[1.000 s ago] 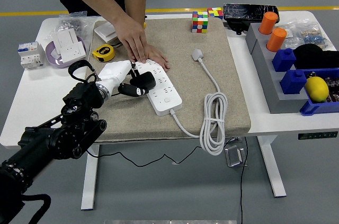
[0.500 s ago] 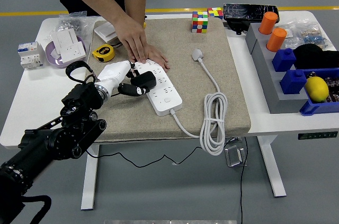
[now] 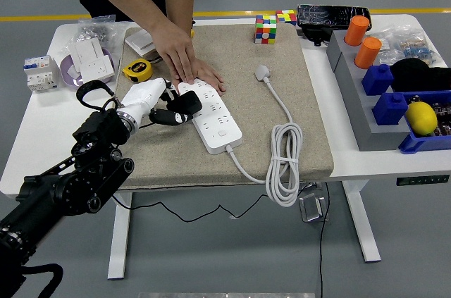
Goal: Pick up the plug,place it near the board,insert it into the board,press the button
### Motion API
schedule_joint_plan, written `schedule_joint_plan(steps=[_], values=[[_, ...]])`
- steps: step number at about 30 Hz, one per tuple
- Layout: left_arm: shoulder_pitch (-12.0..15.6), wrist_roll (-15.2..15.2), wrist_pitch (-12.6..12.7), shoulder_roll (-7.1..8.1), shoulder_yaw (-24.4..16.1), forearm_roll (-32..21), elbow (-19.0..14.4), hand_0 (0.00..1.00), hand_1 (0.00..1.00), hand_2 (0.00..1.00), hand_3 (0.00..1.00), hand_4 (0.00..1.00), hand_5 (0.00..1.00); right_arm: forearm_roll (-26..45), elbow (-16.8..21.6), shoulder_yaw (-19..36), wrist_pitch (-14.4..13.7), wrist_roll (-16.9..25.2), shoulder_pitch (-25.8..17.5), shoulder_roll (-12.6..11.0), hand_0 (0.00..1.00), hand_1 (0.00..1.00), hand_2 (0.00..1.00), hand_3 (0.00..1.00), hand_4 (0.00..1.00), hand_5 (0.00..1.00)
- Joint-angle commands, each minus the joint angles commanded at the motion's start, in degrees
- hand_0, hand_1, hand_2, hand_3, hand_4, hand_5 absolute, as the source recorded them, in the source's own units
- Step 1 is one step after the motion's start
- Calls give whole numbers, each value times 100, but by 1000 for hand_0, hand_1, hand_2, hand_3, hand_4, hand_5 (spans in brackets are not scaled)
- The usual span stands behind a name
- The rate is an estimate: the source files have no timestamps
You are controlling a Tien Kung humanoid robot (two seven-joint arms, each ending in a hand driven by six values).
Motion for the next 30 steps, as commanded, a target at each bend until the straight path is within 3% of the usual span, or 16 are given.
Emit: schedule_joint_plan(steps=[4, 9, 15, 21, 30], values=[[175, 119, -8, 84, -268, 384, -391, 466, 590, 474, 330, 641, 314, 23, 1, -8, 3, 12, -8, 18, 998, 919, 855, 857, 998, 998], [559, 269, 27, 253, -650, 974, -1172, 466, 590, 474, 330, 641, 314, 39, -1, 9, 1, 21, -20, 33, 998, 919, 855, 857, 998, 998], [938, 331, 156, 491, -807, 1149, -1768, 465, 589, 474, 330, 641, 314, 22, -2, 63, -3, 23, -60, 45, 998, 919, 854, 857, 998, 998], [1168, 273, 331, 624, -777, 1149, -1602, 463, 588, 475, 334, 643, 320, 19, -4, 94, -5, 25, -69, 47, 998, 919, 854, 857, 998, 998], [1256, 91, 429, 614, -746, 1149, -1110, 460, 590, 494, 353, 666, 325, 14, 17, 126, 12, 52, -72, 59, 998, 916, 854, 857, 998, 998]])
